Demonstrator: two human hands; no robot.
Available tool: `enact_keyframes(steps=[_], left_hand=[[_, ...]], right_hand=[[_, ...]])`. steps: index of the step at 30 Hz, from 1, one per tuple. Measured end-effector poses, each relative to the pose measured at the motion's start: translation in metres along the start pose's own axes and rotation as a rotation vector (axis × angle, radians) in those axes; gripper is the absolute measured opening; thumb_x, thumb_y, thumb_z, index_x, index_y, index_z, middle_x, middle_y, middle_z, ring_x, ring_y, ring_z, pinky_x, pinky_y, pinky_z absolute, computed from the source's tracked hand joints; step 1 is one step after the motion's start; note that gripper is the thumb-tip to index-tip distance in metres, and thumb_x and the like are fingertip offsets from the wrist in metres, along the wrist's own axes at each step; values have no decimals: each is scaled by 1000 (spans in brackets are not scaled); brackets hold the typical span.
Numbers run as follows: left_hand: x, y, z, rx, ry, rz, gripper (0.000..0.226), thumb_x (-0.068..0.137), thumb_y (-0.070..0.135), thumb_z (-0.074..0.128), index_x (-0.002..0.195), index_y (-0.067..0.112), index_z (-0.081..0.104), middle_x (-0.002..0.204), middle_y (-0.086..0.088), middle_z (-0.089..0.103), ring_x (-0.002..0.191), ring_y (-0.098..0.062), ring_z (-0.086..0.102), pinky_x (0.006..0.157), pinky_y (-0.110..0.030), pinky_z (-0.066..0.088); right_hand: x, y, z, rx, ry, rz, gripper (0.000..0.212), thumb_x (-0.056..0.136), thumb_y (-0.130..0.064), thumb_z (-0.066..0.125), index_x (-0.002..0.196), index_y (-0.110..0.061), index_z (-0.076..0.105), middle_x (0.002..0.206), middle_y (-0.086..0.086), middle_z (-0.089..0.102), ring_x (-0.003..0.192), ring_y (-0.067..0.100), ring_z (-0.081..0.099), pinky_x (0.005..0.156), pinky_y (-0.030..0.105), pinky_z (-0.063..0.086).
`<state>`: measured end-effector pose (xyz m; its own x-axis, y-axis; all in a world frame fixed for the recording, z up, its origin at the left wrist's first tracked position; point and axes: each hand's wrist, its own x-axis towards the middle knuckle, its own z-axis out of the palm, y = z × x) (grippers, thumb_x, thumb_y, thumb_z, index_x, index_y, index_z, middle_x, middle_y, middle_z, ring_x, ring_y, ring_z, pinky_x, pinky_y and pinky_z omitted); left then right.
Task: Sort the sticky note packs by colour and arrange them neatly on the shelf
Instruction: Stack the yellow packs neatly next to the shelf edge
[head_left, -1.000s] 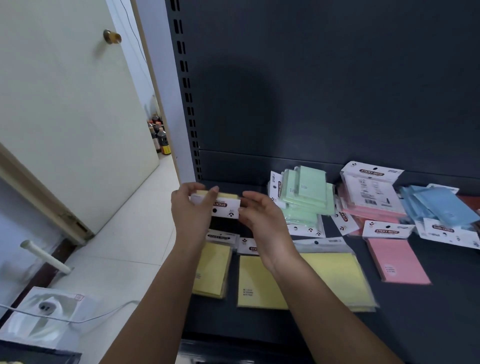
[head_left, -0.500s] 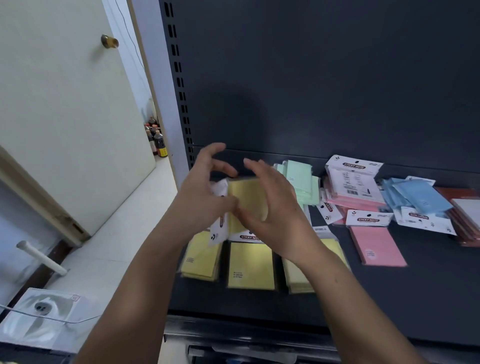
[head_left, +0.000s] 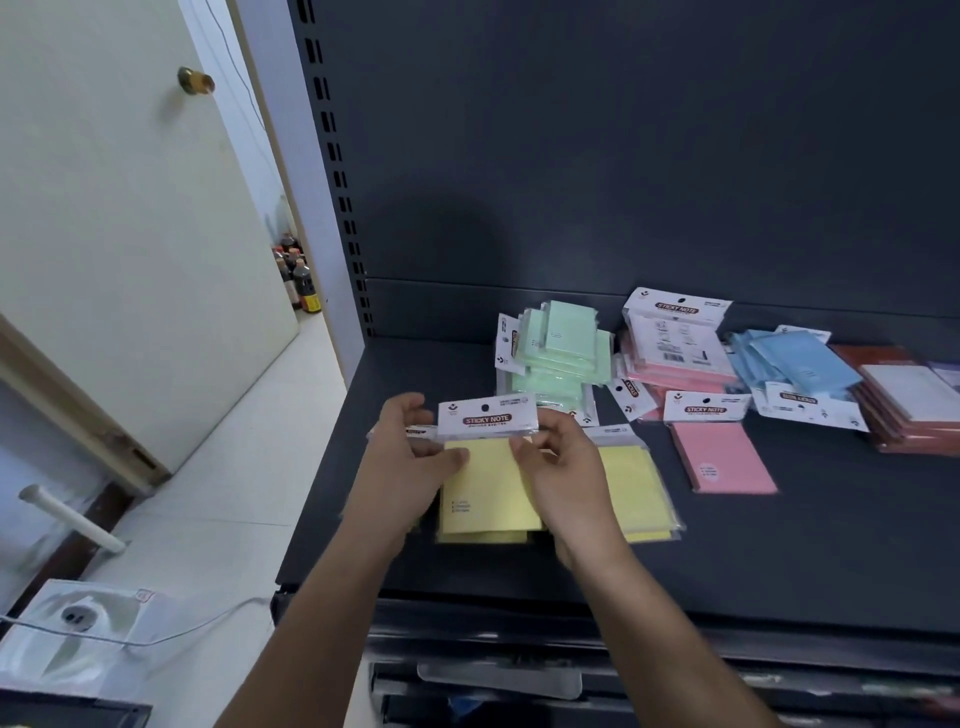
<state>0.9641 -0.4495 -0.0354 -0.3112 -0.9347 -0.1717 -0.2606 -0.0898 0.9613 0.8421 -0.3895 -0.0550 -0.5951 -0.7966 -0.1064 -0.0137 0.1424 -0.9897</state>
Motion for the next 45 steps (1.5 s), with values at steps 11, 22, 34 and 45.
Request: enact_keyframes(steps=[11, 22, 34, 45], left_hand=[[-37, -14, 28, 45, -47, -79, 62, 89, -2, 47, 143, 21, 26, 125, 16, 42, 104, 3, 47, 89, -5, 36], [-40, -8, 29, -7, -75, -129, 59, 92, -2, 37, 145, 21, 26, 152, 10, 22, 137, -9, 25, 113, -28, 25], [-55, 8, 76, -209, -397, -285, 55, 87, 14, 59, 136, 31, 39, 135, 21, 44, 122, 1, 42, 99, -22, 32], [-44, 15, 107, -380, -152, -284, 56, 87, 15, 62, 135, 22, 33, 102, 20, 51, 91, 6, 48, 79, -19, 37]], right_hand=[[-12, 4, 15, -426, -115, -41, 66, 87, 7, 38, 148, -9, 15, 151, 5, 27, 136, 18, 31, 109, 19, 24], [-14, 6, 16, -590, -162, -146, 64, 86, 10, 36, 146, -7, 19, 155, 3, 17, 143, 13, 12, 101, 4, 3], [3, 1, -109, -711, 169, 0, 33, 89, -17, 56, 120, -9, 56, 102, 7, 61, 94, 24, 57, 73, 24, 35], [5, 9, -123, -284, 90, 166, 31, 83, -6, 65, 110, -17, 53, 93, 8, 61, 82, 21, 58, 73, 31, 48]])
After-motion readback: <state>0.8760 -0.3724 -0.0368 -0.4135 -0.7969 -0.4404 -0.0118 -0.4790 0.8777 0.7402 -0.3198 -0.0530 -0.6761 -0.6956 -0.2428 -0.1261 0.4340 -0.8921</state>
